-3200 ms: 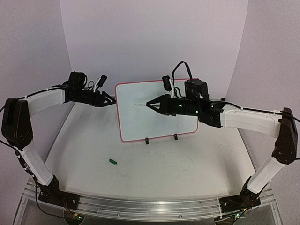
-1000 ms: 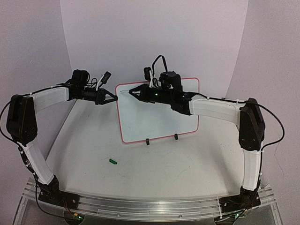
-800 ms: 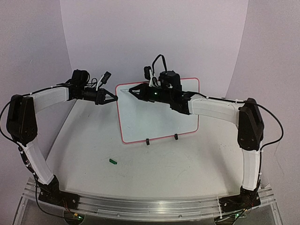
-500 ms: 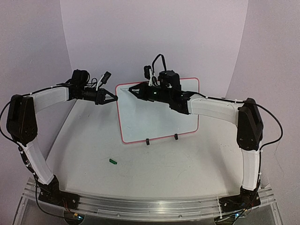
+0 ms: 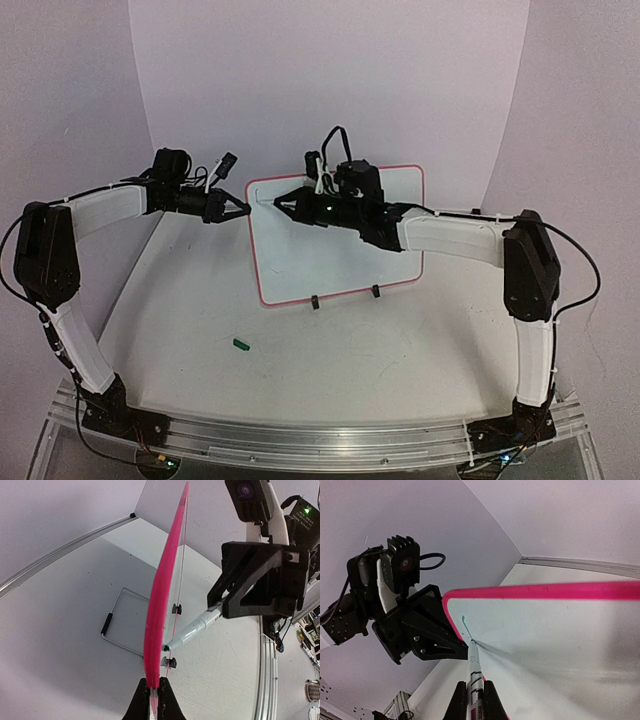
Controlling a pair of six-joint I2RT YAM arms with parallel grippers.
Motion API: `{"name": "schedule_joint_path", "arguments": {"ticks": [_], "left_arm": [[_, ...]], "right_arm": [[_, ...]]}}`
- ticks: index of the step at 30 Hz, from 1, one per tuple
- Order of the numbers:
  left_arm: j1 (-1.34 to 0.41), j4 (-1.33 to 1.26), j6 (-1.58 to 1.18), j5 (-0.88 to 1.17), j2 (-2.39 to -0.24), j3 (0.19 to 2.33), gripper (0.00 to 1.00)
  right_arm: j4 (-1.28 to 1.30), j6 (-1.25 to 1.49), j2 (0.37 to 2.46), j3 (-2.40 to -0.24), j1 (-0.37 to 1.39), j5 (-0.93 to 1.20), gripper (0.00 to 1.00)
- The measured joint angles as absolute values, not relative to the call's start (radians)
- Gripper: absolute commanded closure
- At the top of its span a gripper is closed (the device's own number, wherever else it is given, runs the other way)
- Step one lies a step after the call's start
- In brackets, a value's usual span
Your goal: Write a sentence on the whiteboard
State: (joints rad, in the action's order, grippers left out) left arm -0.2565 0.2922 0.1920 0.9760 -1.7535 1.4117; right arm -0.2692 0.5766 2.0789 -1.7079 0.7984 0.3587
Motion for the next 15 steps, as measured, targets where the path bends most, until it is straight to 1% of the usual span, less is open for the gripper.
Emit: {"name": "schedule_joint_path", "arguments": {"ticks": [15], "left_arm": [[-0.257,0.297,0.191,0.973,-1.753,1.412,1.0]], "right_arm": [[-0.284,0.576,2.054,-1.583,0.807,0.394,1.0]]}}
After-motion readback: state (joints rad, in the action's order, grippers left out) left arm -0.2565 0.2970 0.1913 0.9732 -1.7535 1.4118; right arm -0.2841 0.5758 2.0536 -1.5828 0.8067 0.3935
